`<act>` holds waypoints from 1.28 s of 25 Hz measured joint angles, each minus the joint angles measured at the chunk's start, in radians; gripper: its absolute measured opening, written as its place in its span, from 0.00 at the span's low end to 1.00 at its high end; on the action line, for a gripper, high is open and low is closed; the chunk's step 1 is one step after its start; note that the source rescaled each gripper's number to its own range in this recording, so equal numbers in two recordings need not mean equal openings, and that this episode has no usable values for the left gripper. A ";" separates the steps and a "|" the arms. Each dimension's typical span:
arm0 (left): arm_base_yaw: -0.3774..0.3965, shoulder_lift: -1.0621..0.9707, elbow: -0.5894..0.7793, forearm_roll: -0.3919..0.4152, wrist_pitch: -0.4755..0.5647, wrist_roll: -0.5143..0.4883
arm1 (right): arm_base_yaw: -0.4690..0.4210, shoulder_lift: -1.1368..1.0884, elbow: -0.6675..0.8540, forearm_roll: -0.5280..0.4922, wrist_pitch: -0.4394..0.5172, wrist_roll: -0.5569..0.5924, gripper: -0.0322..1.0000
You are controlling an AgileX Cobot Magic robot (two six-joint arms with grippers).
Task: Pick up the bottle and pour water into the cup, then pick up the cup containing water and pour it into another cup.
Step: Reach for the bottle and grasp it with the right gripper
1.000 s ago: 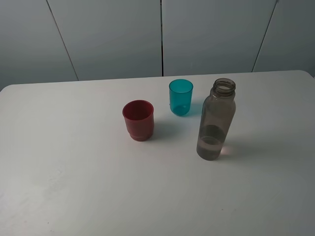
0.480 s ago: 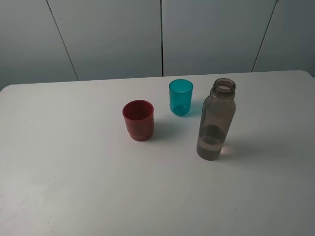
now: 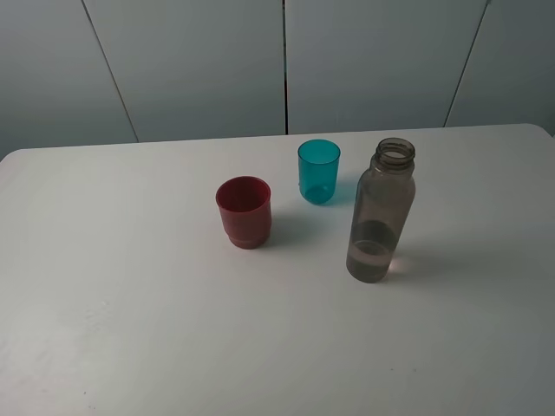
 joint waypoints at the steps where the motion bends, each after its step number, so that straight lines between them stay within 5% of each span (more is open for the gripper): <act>1: 0.000 0.000 0.000 0.000 0.000 0.000 | 0.000 0.000 0.000 0.000 0.000 0.000 1.00; 32: 0.000 0.000 0.000 0.000 0.000 0.000 | 0.000 0.000 0.000 0.000 0.000 0.000 1.00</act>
